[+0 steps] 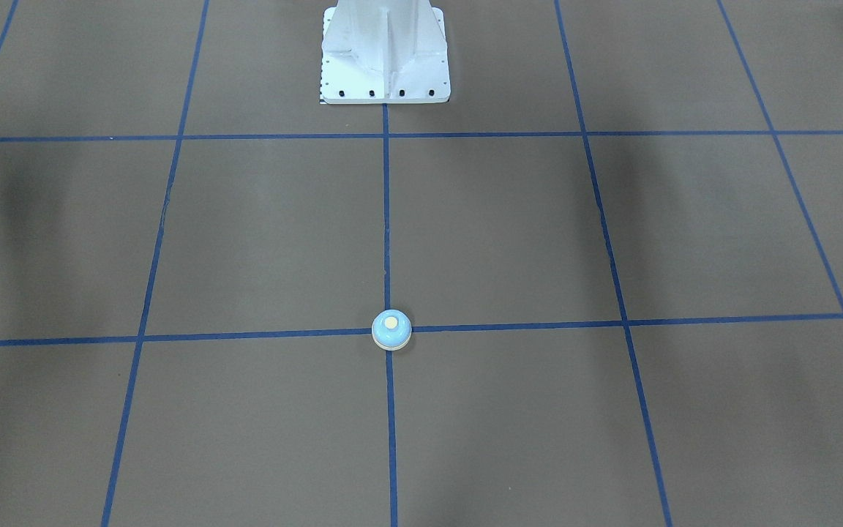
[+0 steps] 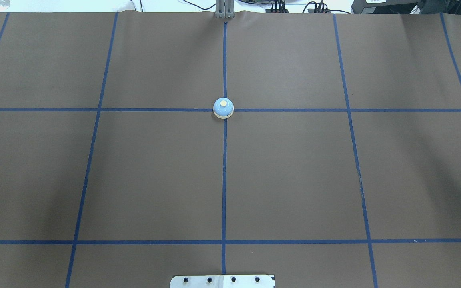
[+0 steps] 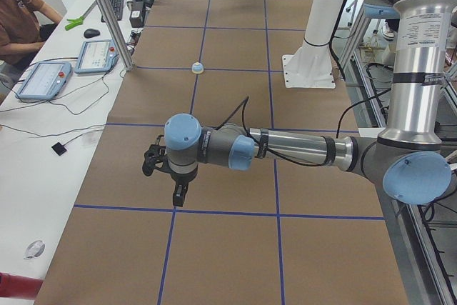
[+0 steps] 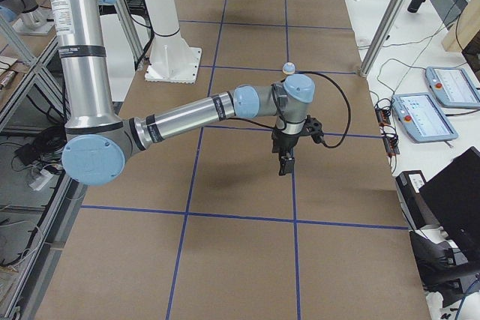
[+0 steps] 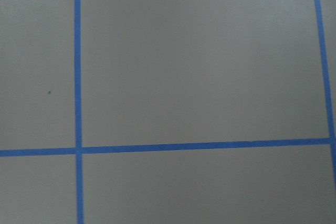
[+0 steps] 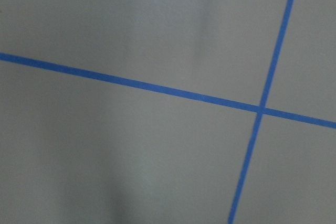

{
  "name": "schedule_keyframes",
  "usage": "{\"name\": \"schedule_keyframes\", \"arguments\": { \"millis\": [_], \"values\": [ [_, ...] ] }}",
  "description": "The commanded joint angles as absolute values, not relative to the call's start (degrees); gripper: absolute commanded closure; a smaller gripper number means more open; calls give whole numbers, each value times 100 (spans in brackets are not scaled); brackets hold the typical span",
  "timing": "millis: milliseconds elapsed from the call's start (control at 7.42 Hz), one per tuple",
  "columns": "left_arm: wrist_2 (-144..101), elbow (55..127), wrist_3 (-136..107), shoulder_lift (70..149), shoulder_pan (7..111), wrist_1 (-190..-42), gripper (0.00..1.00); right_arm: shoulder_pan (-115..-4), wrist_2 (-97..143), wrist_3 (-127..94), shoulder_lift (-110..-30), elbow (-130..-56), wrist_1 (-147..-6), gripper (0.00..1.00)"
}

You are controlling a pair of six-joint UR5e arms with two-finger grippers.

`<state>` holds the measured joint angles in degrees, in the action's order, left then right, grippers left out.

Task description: Place and press bell with both arms

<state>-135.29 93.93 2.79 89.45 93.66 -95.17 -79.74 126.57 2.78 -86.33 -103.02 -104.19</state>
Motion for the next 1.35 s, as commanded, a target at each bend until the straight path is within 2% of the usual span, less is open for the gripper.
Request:
{"name": "schedule_keyframes", "arguments": {
  "millis": [0, 135, 404, 539, 943, 1213],
  "values": [
    [-13552, 9508, 765, 8353, 9799, -9536, 0, -8803, 13390, 861, -9078, -9881, -10415, 0],
    [-13553, 9545, 799, 8219, 9904, -9588, 0, -8815, 13525, 844, -9009, -9975, -10406, 0],
    [-13387, 9518, 669, 8025, 9870, -9563, 0, -8833, 13422, 862, -9342, -9669, -10101, 0],
    [-13090, 9753, 320, 8068, 9861, -9536, 0, -8981, 13238, 861, -9465, -9685, -10038, 0],
    [-12746, 10141, -434, 8077, 9161, -9510, 0, -8974, 13227, -61, -9395, -9721, -9513, 0],
    [-12735, 10256, -483, 8068, 9088, -9501, 0, -8974, 13236, -79, -9396, -9659, -9413, 0]
  ]
}}
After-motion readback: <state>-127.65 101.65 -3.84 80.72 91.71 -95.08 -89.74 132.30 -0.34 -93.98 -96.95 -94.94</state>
